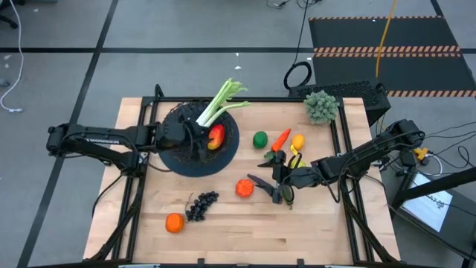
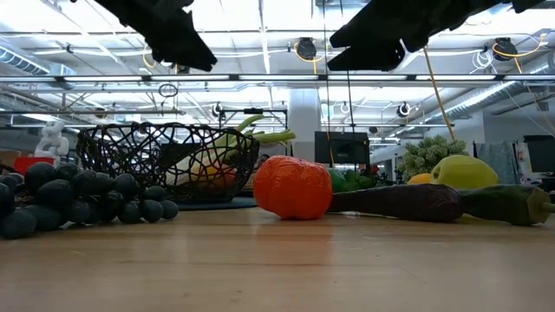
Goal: Build produce basket
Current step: Put the orange into the black basket
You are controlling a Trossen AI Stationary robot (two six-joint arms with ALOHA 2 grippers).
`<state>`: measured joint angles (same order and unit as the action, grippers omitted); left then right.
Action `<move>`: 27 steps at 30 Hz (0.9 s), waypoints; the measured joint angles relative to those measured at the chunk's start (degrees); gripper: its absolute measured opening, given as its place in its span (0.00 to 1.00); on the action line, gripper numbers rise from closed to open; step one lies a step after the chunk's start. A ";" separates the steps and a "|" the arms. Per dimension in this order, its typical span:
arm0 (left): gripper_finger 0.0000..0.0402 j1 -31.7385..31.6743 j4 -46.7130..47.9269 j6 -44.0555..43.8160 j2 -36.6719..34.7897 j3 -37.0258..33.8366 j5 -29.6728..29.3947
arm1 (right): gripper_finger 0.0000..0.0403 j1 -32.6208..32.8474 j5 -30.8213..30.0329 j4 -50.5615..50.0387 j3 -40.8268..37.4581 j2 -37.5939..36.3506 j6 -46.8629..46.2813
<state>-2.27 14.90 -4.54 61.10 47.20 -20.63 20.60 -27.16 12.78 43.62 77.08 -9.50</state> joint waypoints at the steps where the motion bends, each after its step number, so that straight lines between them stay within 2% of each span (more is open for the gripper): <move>1: 0.49 0.68 -0.52 0.29 0.00 0.00 0.24 | 0.84 0.00 0.00 -0.07 0.00 0.00 -0.67; 10: 0.49 5.69 -4.29 4.75 0.00 -0.02 6.72 | 0.84 0.02 0.27 -8.09 0.00 0.01 -6.62; 19: 0.49 10.45 -4.44 5.73 -0.08 0.01 6.70 | 0.83 -1.69 0.19 -10.91 0.00 0.02 -8.04; 24: 0.49 15.50 0.66 3.25 -0.46 2.63 5.57 | 0.83 -2.16 0.20 -10.93 0.00 0.00 -7.91; 27: 0.49 20.26 6.16 -2.55 -0.44 3.13 3.37 | 0.83 -2.16 0.22 -10.91 0.00 0.02 -7.66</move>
<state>17.98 21.06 -7.09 60.66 50.33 -17.25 18.44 -26.94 1.87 43.62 77.10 -17.15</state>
